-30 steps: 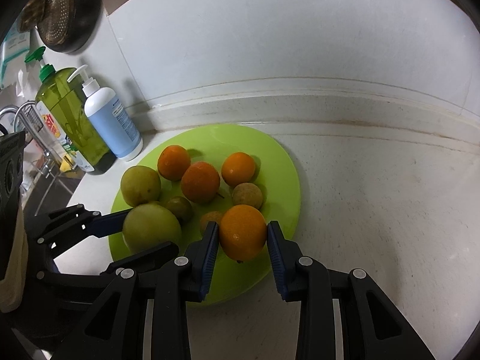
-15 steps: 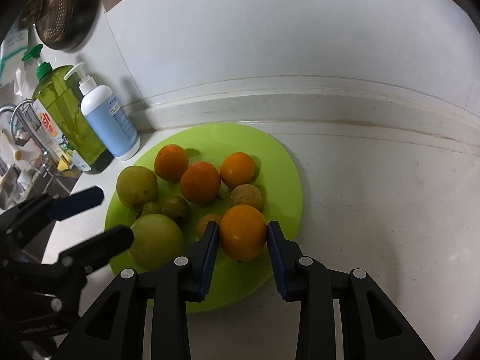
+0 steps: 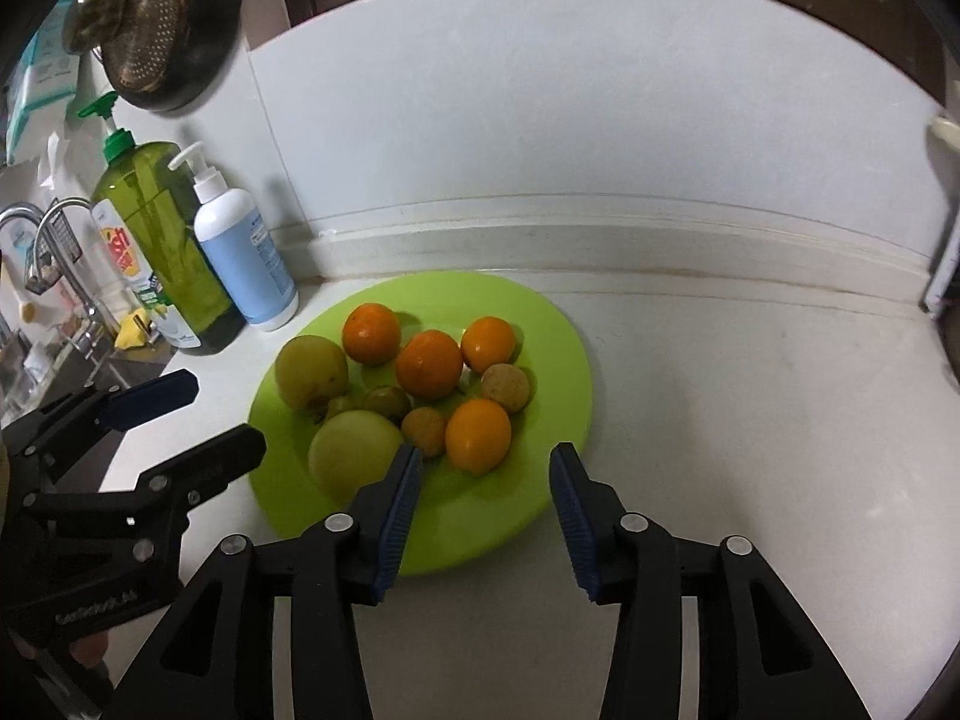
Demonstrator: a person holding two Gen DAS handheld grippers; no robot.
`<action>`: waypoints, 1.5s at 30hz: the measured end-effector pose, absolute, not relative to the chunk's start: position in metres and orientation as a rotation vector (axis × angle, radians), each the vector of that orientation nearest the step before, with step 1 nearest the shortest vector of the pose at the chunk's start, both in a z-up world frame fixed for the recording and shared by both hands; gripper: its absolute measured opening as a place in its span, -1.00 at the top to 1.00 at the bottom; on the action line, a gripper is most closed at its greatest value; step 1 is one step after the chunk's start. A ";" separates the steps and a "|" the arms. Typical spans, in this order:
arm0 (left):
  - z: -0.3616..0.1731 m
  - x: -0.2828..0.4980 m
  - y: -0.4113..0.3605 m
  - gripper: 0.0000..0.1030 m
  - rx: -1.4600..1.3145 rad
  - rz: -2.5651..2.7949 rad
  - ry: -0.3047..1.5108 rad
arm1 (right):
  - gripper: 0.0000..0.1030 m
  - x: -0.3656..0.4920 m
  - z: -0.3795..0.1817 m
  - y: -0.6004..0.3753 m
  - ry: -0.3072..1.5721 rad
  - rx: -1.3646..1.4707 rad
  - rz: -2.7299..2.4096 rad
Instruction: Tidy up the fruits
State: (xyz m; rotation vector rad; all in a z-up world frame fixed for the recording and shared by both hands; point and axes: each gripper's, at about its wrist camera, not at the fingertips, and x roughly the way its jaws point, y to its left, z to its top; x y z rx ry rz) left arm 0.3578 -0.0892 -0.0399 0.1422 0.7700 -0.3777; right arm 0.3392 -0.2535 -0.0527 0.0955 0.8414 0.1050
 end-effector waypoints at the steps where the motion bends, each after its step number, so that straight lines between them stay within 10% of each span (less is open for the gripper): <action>1: -0.037 0.353 -0.087 -0.40 0.144 -0.381 0.764 | 0.05 0.334 -0.050 -0.253 0.834 0.093 0.099; 45: 0.033 0.059 -0.020 -1.00 0.086 -0.210 0.517 | -0.63 0.031 0.043 -0.220 0.576 0.022 -0.022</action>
